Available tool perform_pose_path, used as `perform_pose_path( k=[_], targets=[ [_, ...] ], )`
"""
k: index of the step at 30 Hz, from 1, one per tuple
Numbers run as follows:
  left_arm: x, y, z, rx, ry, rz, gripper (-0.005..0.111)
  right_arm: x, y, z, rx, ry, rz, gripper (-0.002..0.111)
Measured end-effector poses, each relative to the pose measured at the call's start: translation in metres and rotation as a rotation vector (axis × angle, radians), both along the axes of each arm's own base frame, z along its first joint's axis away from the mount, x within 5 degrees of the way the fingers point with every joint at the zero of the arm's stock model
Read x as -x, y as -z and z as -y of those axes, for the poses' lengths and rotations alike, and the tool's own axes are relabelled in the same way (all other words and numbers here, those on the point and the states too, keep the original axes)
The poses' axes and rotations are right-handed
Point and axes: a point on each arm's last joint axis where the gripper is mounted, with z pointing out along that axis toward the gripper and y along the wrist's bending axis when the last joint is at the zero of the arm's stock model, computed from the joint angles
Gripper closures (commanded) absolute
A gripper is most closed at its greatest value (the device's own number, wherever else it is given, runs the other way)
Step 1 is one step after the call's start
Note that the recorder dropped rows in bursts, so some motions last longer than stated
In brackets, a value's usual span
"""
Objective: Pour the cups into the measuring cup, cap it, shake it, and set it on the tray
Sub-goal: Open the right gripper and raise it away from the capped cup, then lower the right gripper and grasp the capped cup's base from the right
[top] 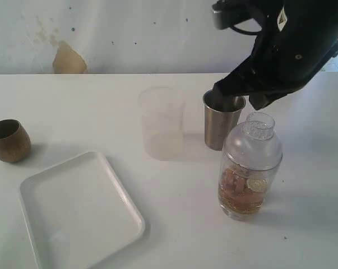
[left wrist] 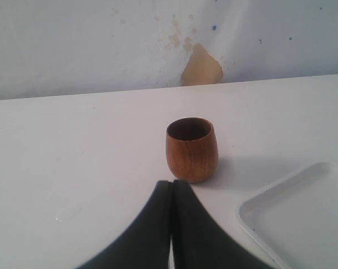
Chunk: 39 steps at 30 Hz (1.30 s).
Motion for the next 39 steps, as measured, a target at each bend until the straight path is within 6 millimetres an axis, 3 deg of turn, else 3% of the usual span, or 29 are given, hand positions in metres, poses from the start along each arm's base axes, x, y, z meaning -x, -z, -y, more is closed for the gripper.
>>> perform_pose_path(
  k=[4, 6, 8, 12, 14, 21, 27, 33, 39],
  targets=[
    [0.0, 0.0, 0.0, 0.0, 0.0, 0.0, 0.107, 0.005, -0.014, 0.003, -0.009, -0.011, 0.034, 0.107],
    [0.0, 0.0, 0.0, 0.0, 0.0, 0.0, 0.107, 0.008, -0.021, 0.004, -0.009, -0.036, 0.062, 0.097],
    [0.0, 0.0, 0.0, 0.0, 0.0, 0.0, 0.107, 0.013, -0.029, 0.006, -0.02, -0.053, 0.103, 0.079],
    [0.0, 0.0, 0.0, 0.0, 0.0, 0.0, 0.107, 0.024, -0.046, 0.011, -0.052, -0.063, 0.185, 0.022],
    [0.0, 0.0, 0.0, 0.0, 0.0, 0.0, 0.107, 0.031, -0.054, 0.014, -0.064, -0.061, 0.215, 0.005],
    [0.0, 0.0, 0.0, 0.0, 0.0, 0.0, 0.107, 0.054, -0.081, 0.023, -0.147, -0.072, 0.373, 0.003],
    [0.0, 0.0, 0.0, 0.0, 0.0, 0.0, 0.107, 0.097, -0.092, 0.039, -0.319, -0.09, 0.63, 0.003],
    [0.0, 0.0, 0.0, 0.0, 0.0, 0.0, 0.107, 0.134, -0.049, 0.051, -0.426, -0.104, 0.734, 0.003],
    [0.0, 0.0, 0.0, 0.0, 0.0, 0.0, 0.107, 0.134, 0.023, 0.049, -0.437, -0.103, 0.664, 0.003]
  ],
)
